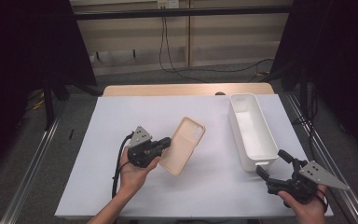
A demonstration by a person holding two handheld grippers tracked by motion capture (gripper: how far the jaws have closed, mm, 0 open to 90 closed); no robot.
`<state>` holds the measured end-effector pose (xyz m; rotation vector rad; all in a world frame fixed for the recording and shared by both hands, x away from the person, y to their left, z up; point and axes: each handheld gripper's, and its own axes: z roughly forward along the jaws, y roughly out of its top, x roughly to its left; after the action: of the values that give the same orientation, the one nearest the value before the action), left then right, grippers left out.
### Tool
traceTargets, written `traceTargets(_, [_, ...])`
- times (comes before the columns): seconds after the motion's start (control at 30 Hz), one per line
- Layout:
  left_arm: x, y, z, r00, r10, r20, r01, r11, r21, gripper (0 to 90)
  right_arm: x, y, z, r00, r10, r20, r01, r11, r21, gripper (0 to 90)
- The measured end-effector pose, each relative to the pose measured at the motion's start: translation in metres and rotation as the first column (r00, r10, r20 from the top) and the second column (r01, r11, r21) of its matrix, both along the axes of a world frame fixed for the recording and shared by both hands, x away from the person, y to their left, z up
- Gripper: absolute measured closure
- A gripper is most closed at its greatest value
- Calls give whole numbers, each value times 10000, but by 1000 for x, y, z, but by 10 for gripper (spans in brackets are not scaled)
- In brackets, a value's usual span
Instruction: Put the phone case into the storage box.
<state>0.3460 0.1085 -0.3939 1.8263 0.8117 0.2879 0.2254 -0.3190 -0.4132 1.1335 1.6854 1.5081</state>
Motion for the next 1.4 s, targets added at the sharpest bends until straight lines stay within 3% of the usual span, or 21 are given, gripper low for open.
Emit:
traceTargets(0.23, [-6, 6, -5, 9999, 113, 101, -113, 9999, 6, 876, 13, 17, 8, 9981, 589, 168, -592, 9981, 169, 28])
traceTargets(0.4, [-6, 6, -8, 9995, 271, 147, -271, 9996, -35, 876, 23, 34, 8, 9950, 1002, 25, -1002, 9947, 233, 47])
traceTargets(0.67, [-8, -6, -7, 9992, 95, 379, -93, 9999, -51, 876, 39, 52, 12, 9920, 1260, 11, -1260, 9920, 112, 40])
traceTargets(0.83, [-7, -13, -5, 9991, -4, 426, 7, 10000, -64, 876, 43, 63, 16, 9859, 1639, 343, -1642, 9864, 66, 89])
traceTargets(1.2, [-9, -21, -1, 9980, -27, 624, 31, 10000, -62, 876, 57, 83, 24, 9830, 1823, -199, -1820, 9832, 150, 52])
traceTargets(1.4, [-10, -24, 2, 9972, -32, 744, 32, 10000, 5, 876, 64, 93, 27, 9802, 1963, -242, -1956, 9803, 277, 73])
